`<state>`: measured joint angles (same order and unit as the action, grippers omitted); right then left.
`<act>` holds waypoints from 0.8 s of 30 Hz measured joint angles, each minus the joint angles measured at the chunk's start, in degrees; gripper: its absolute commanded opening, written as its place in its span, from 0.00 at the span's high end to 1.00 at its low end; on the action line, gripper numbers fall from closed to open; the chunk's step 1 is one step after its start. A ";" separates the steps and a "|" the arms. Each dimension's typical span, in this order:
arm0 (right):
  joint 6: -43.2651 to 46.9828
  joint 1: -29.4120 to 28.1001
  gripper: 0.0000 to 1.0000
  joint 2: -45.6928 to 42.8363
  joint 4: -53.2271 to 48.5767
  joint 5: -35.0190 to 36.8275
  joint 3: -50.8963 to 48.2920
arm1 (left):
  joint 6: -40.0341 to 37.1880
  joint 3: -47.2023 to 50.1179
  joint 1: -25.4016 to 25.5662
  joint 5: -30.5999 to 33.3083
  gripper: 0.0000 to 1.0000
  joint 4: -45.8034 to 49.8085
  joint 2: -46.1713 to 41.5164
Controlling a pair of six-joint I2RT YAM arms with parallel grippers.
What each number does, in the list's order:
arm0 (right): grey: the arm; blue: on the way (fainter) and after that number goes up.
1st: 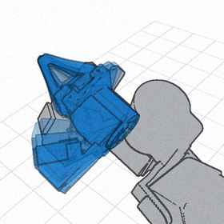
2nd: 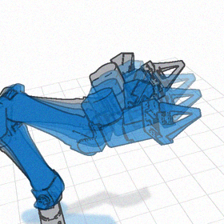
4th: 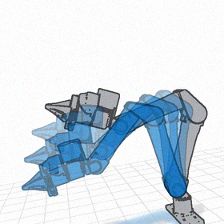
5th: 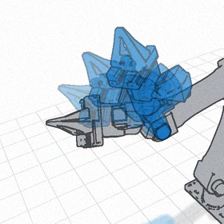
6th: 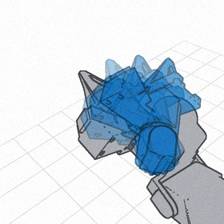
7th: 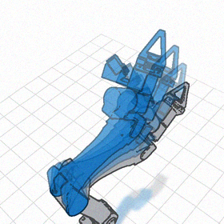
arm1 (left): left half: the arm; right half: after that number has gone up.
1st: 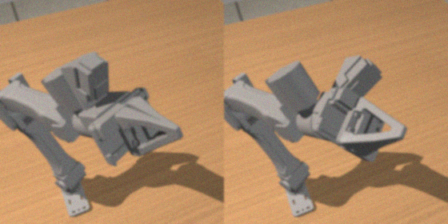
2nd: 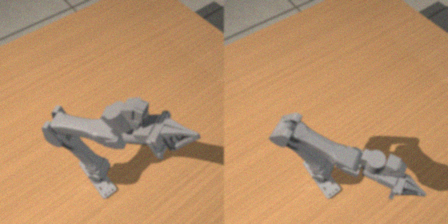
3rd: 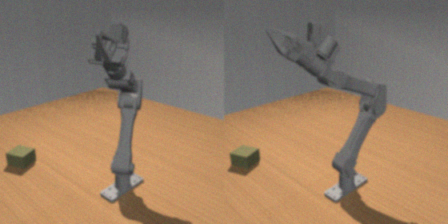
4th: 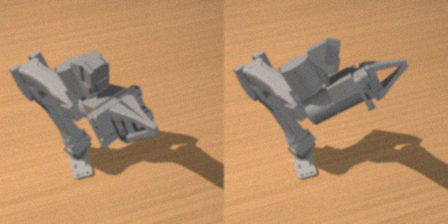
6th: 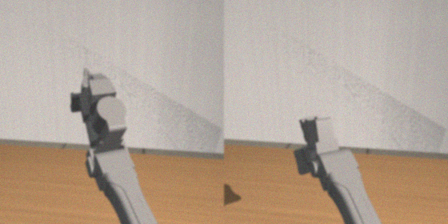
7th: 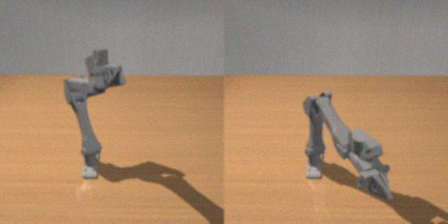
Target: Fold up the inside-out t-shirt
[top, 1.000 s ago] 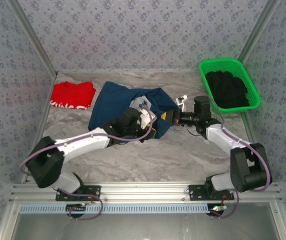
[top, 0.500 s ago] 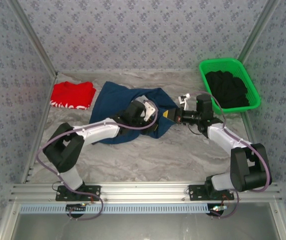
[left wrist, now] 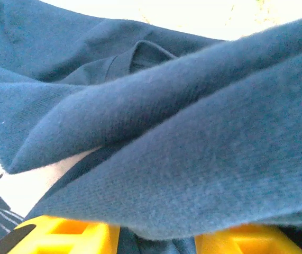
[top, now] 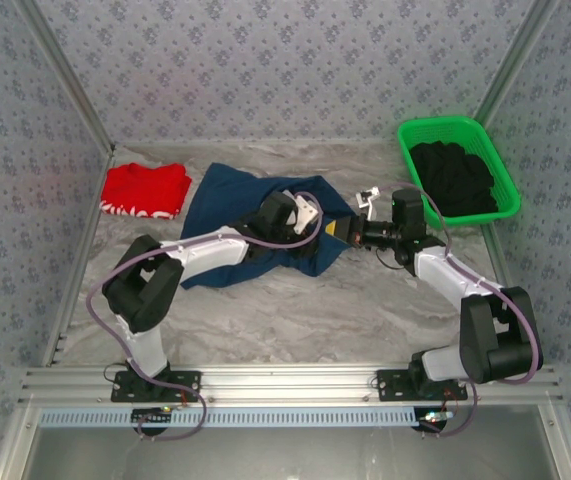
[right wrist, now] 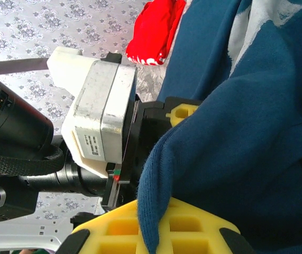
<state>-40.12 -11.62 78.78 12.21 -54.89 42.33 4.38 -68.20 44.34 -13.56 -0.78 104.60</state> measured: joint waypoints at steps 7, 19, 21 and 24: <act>0.66 1.49 1.00 0.00 -1.73 0.37 0.26 | 0.17 -0.46 -1.25 -4.63 1.00 -1.38 0.74; 23.65 -4.20 0.79 1.11 -30.77 29.75 14.53 | 4.52 8.31 -5.35 -23.17 1.00 -0.83 -13.42; 25.75 -6.12 0.72 2.89 -33.51 36.06 17.33 | 5.70 9.62 -5.53 -24.81 1.00 -0.87 -14.78; 28.35 -8.83 0.65 3.58 -36.54 44.15 18.88 | 7.82 11.21 -6.12 -26.03 1.00 -0.94 -15.76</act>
<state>-11.77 -20.45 82.37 -24.34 -10.74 61.21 12.21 -56.99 38.22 -39.59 -1.72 88.84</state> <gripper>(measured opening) 0.312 0.040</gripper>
